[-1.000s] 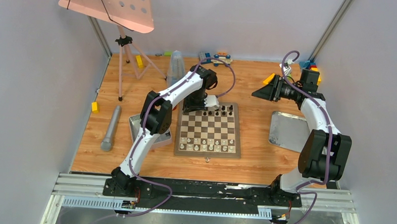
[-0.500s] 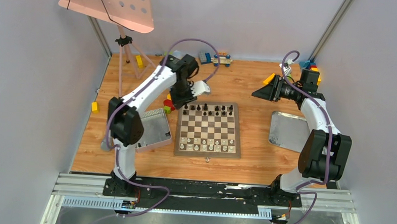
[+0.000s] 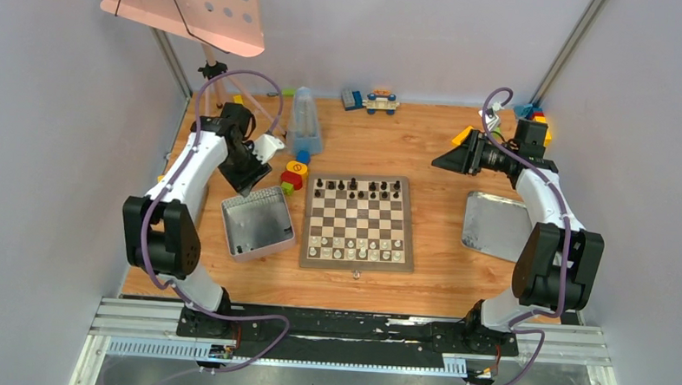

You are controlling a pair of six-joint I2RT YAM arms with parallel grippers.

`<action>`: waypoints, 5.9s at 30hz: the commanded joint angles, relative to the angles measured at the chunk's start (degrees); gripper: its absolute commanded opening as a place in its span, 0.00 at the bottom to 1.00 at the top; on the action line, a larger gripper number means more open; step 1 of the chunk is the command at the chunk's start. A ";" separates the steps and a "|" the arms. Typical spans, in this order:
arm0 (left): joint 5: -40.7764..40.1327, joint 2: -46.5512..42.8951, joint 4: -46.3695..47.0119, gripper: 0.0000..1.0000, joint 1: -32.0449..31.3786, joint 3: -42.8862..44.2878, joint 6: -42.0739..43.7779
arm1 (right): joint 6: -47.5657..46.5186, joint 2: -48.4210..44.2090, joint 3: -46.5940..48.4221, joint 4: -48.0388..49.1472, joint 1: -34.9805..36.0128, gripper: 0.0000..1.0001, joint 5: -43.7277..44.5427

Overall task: Set up the chess pieces on the board
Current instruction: Adjust the storage box at the center of the board, then pick up the chess piece from the storage box, then place the chess piece on the chessboard.

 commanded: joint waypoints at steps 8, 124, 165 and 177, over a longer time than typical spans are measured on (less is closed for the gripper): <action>-2.16 11.07 12.29 0.58 1.33 -0.35 3.20 | -2.18 -0.20 -0.05 0.65 0.31 0.56 -0.84; 13.14 3.46 46.33 0.14 -5.63 -27.84 -25.06 | -8.06 7.02 1.35 -3.35 0.40 0.51 2.39; 22.52 -16.27 22.86 0.00 -22.14 -9.19 -7.08 | -6.56 17.33 20.96 -4.51 37.40 0.62 -1.18; 22.38 -15.68 23.42 0.00 -24.16 -9.89 -8.63 | -2.09 21.65 24.20 -2.60 40.87 0.63 0.47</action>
